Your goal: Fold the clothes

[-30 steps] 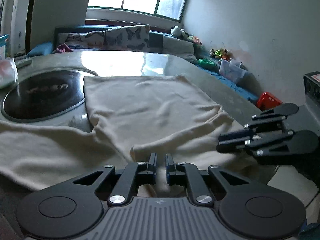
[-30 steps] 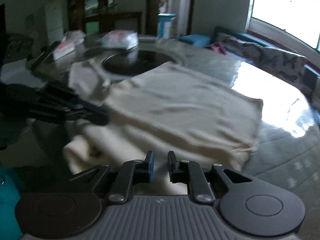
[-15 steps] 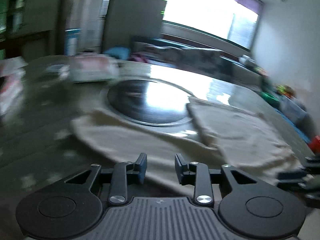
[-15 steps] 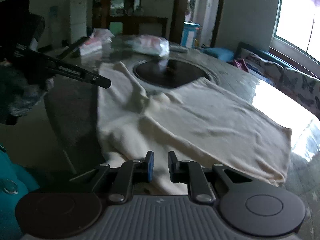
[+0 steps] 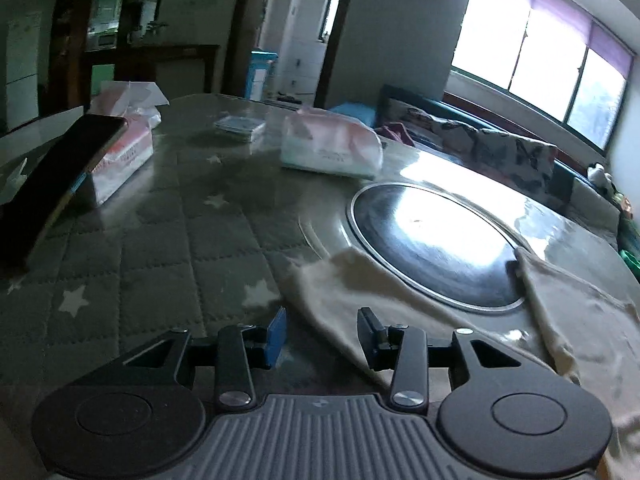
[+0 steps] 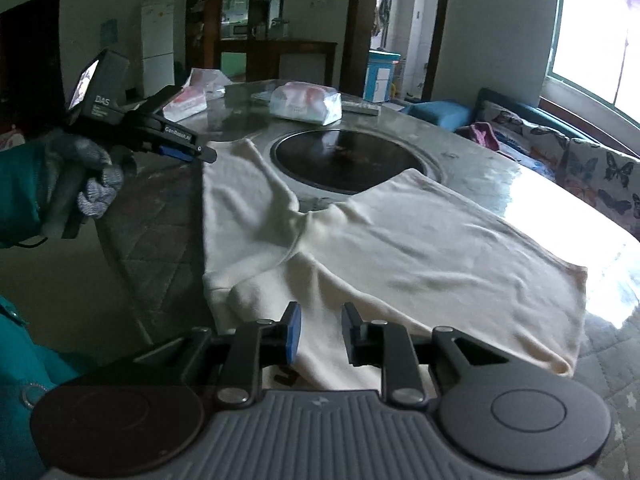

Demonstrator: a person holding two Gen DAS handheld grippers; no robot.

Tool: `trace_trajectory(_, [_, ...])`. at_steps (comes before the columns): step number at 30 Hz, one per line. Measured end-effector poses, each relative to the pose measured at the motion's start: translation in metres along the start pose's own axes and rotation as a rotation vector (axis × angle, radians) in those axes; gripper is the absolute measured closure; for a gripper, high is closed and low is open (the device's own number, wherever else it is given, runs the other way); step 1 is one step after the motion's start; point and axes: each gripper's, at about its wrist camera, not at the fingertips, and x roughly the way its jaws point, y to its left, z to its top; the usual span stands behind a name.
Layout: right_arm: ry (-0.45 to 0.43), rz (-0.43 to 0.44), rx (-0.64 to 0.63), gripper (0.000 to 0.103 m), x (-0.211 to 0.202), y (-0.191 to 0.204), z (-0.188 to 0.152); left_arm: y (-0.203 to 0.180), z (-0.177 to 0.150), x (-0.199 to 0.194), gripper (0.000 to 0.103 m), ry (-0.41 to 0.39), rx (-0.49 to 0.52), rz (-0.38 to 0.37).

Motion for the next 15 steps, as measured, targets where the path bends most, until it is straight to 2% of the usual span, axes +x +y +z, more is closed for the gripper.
trace_trajectory(2, [0.0, -0.004, 0.008, 0.08, -0.002, -0.002, -0.001, 0.0, 0.002, 0.004, 0.065, -0.002, -0.008, -0.002])
trace_trajectory(3, [0.0, -0.006, 0.011, 0.08, -0.003, -0.002, -0.002, 0.0, 0.003, 0.006, 0.078, -0.004, -0.007, 0.001])
trace_trajectory(6, [-0.006, -0.017, 0.017, 0.08, -0.007, -0.004, -0.004, 0.0, 0.004, 0.01, 0.097, -0.013, -0.003, 0.017])
trace_trajectory(8, [-0.016, -0.026, 0.03, 0.08, -0.012, -0.006, -0.005, -0.001, 0.006, 0.006, 0.1, -0.022, -0.01, -0.009])
trace_trajectory(12, [-0.038, -0.052, 0.079, 0.08, -0.02, -0.017, -0.007, -0.021, 0.015, -0.022, 0.1, -0.079, 0.005, -0.145])
trace_trajectory(15, [-0.05, -0.084, 0.12, 0.08, -0.027, -0.027, -0.011, -0.051, 0.021, -0.049, 0.1, -0.096, 0.033, -0.293])
